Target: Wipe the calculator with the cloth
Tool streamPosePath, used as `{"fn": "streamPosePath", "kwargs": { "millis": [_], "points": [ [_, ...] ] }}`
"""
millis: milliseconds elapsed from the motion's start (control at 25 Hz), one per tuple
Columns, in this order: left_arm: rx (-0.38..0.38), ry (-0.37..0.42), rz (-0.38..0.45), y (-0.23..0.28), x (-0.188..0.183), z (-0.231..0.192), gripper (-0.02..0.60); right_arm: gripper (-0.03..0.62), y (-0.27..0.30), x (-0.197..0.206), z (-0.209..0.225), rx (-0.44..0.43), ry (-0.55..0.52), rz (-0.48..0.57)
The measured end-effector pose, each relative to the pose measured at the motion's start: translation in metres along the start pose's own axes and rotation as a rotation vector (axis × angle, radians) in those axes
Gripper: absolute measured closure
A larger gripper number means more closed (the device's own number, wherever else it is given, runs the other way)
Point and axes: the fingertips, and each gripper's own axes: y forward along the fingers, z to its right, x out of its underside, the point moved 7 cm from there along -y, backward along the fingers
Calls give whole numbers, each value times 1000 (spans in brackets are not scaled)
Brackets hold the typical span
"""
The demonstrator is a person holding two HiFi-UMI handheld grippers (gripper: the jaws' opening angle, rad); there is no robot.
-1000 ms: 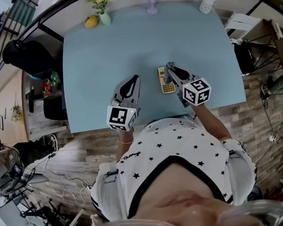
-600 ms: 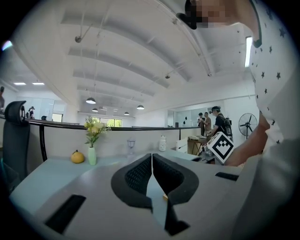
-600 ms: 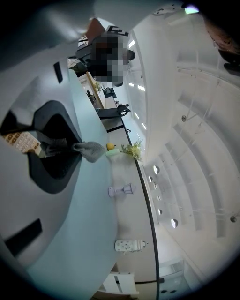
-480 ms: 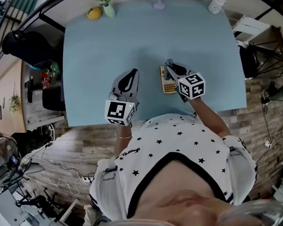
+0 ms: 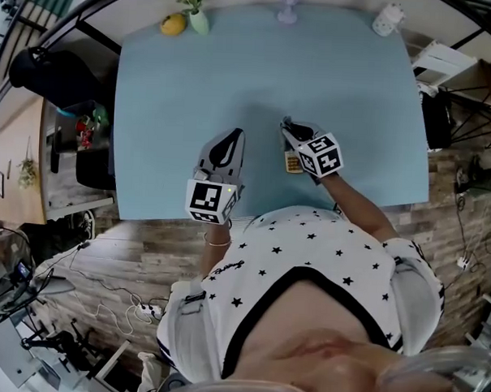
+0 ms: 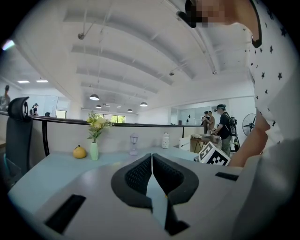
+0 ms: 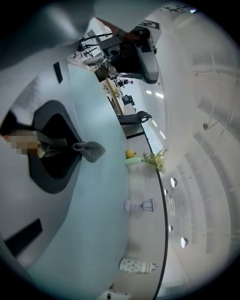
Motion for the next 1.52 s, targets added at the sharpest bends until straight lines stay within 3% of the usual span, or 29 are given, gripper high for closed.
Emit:
{"fn": "streamPosePath", "kwargs": {
  "millis": [280,600,1240,1520],
  "points": [
    [-4,-12,-3,1,3,-1,551,543,14,11,3,6,1,-57],
    [3,-10,-8,-1,4,3,551,543,10,13,10,29,8,-60],
    [55,10,-1,8,-2,16,551,543,-26,31,49,166,80,-49],
    [50,16,5,4,-2,21,551,543,-30,33,50,168,78,-40]
  ]
}}
